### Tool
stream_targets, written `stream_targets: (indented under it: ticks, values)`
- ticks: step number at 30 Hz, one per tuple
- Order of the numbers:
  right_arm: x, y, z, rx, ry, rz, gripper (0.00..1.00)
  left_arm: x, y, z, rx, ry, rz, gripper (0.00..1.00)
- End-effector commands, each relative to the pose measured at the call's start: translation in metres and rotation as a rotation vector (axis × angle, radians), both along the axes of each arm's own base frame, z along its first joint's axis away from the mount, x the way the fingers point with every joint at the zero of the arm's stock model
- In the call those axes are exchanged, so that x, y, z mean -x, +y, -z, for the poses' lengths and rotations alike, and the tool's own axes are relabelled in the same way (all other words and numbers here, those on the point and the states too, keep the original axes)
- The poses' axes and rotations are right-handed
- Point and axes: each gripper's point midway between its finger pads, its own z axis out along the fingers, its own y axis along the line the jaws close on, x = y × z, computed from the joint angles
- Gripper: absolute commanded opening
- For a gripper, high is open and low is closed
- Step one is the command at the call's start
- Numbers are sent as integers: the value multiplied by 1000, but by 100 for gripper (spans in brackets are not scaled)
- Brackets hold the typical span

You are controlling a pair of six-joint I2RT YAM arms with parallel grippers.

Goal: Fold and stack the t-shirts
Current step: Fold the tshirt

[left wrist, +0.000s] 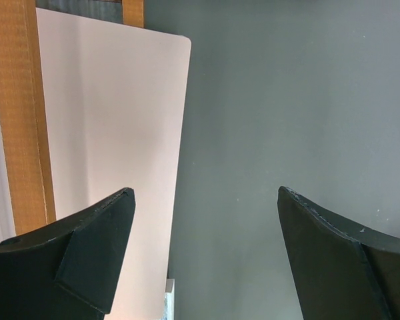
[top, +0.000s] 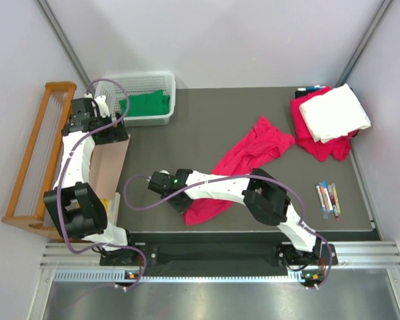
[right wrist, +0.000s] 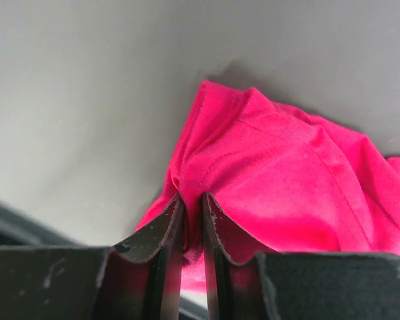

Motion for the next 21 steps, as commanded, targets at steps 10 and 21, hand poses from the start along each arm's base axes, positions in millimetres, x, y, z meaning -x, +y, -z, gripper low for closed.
stream_targets:
  ticks: [10, 21]
  values:
    - [95, 5, -128, -295, 186, -211, 15, -16, 0, -16, 5, -65, 24, 92]
    - [103, -13, -117, -338, 229, -151, 17, -23, -5, -27, 23, -79, 42, 91]
